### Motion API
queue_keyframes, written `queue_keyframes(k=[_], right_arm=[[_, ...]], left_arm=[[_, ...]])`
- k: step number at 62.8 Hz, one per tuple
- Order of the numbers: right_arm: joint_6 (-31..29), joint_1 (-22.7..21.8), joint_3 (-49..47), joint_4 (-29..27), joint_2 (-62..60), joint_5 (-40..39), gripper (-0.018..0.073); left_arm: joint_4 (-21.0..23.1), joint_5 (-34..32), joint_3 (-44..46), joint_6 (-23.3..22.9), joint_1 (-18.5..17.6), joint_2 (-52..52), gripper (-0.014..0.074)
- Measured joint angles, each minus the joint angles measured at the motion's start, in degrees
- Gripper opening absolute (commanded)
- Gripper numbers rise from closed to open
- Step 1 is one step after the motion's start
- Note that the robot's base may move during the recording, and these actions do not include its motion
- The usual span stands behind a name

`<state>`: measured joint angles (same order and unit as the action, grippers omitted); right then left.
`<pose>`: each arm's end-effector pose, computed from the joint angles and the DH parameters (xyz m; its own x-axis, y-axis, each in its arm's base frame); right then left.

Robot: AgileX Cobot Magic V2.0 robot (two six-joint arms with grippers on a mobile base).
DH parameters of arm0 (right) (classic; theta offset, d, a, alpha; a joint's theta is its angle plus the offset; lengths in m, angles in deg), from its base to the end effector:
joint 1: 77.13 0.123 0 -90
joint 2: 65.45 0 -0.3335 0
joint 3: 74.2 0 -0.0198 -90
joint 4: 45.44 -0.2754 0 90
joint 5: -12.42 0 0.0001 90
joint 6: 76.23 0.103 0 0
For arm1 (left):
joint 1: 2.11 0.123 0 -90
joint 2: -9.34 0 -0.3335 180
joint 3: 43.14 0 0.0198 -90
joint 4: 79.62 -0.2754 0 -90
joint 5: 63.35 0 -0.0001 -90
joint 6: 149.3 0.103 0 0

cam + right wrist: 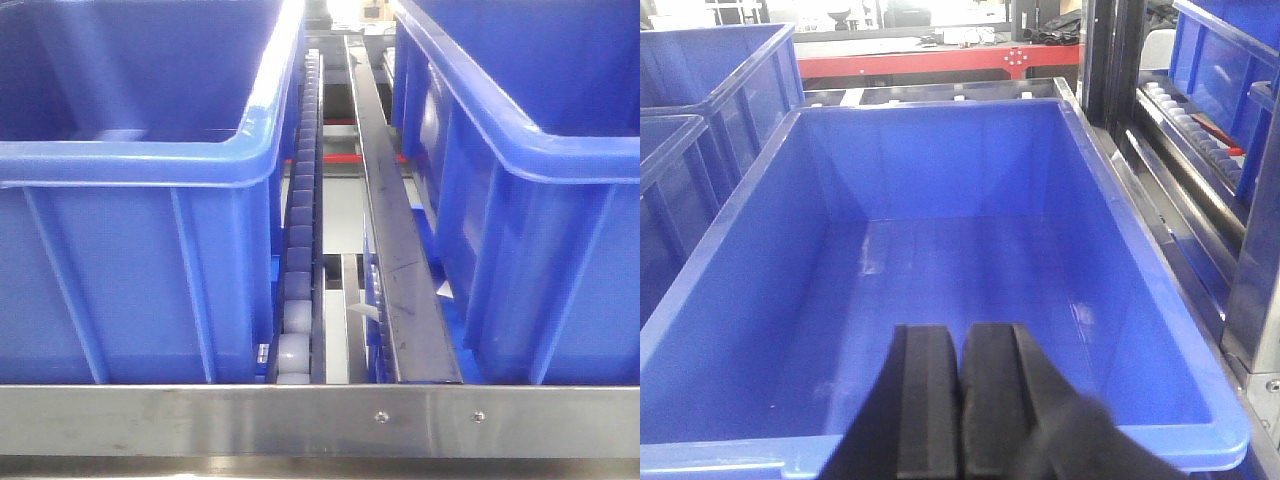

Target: Pick and sort blue part to right shelf

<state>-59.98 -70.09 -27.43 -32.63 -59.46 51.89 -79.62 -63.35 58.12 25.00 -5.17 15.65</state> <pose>-0.0205 -0.0172 0.3374 -0.0242 0.1064 -0.9940 0.0213 0.9942 0.1059 0.0437 -0.0023 0.2119 0.0804 -0.1038 -0.9913 0.0617 0.9932 -0.0989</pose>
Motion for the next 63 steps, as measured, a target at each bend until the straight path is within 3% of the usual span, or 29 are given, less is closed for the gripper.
queue_keyframes(k=[8,26,43,63], right_arm=[[-0.7,-0.5,3.7,-1.5,0.0,-4.3,0.0043],[-14.3,-4.6,20.5,-12.8,0.0,-22.5,0.0043],[-15.3,-6.9,32.1,-13.3,0.0,-31.8,0.0043],[-15.3,-6.9,33.3,-13.4,0.0,-33.7,0.0043]], left_arm=[[0.0,0.0,0.0,0.0,0.0,0.0,0.0125],[0.0,0.0,0.0,0.0,0.0,0.0,0.0125],[0.0,0.0,0.0,0.0,0.0,0.0,0.0125],[0.0,0.0,0.0,0.0,0.0,0.0,0.0125]])
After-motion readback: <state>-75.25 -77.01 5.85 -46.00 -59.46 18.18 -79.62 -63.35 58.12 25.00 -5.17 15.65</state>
